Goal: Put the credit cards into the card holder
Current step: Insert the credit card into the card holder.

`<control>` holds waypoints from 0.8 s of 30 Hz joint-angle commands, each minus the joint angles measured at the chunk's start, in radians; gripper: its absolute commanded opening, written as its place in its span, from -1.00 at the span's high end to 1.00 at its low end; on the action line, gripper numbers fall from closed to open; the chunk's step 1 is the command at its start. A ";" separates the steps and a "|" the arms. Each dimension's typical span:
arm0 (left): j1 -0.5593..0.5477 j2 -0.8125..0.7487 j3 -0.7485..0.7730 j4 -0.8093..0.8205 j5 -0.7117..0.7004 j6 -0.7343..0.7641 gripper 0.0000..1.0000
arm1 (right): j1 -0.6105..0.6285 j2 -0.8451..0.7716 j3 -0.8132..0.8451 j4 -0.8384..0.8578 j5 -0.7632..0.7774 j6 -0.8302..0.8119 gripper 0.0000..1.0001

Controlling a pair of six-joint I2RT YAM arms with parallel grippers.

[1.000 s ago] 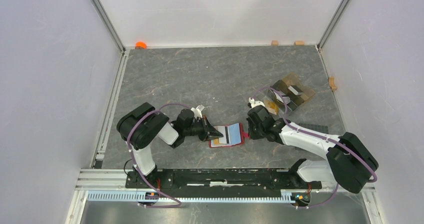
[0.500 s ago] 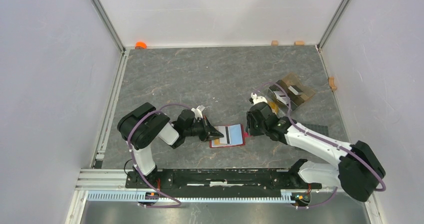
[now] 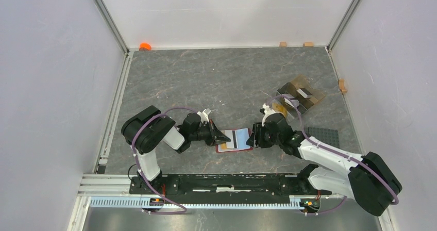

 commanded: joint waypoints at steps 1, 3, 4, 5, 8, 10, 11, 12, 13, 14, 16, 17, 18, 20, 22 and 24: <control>-0.008 0.012 -0.003 -0.013 -0.022 -0.001 0.96 | -0.064 0.001 -0.053 0.184 -0.132 0.034 -0.04; -0.008 0.012 -0.005 -0.013 -0.022 -0.001 0.96 | -0.091 0.005 -0.075 0.215 -0.158 0.036 -0.04; -0.008 0.012 -0.005 -0.012 -0.022 -0.001 0.96 | -0.102 0.009 -0.083 0.225 -0.170 0.036 -0.02; -0.008 0.012 -0.005 -0.013 -0.022 -0.002 0.96 | -0.115 0.016 -0.091 0.230 -0.180 0.035 0.00; -0.008 0.012 -0.006 -0.013 -0.021 0.001 0.96 | -0.141 0.033 -0.120 0.263 -0.212 0.038 0.02; -0.009 0.013 -0.006 -0.013 -0.020 0.001 0.96 | -0.148 0.042 -0.135 0.284 -0.222 0.042 0.05; -0.008 0.013 -0.007 -0.013 -0.021 0.001 0.95 | -0.151 0.047 -0.142 0.292 -0.224 0.044 0.05; -0.008 0.013 -0.007 -0.013 -0.020 0.001 0.95 | -0.153 0.054 -0.148 0.304 -0.227 0.048 0.06; -0.008 0.013 -0.009 -0.012 -0.020 0.001 0.96 | -0.153 0.061 -0.155 0.322 -0.234 0.053 0.06; -0.008 0.013 -0.009 -0.012 -0.021 0.001 0.96 | -0.153 0.070 -0.163 0.339 -0.246 0.060 0.07; -0.008 0.013 -0.009 -0.012 -0.019 0.001 0.96 | -0.154 0.092 -0.180 0.393 -0.275 0.077 0.08; -0.008 0.013 -0.009 -0.012 -0.019 0.001 0.96 | -0.155 0.105 -0.187 0.419 -0.295 0.089 0.08; -0.008 0.015 -0.010 -0.010 -0.019 0.002 0.96 | -0.155 0.118 -0.196 0.450 -0.309 0.099 0.09; -0.008 0.015 -0.010 -0.007 -0.017 0.000 0.96 | -0.154 0.132 -0.207 0.493 -0.323 0.115 0.13; -0.008 0.015 -0.010 -0.007 -0.015 0.001 0.96 | -0.154 0.136 -0.211 0.511 -0.323 0.119 0.16; -0.008 0.015 -0.010 -0.007 -0.014 0.002 0.96 | -0.154 0.135 -0.209 0.515 -0.319 0.116 0.20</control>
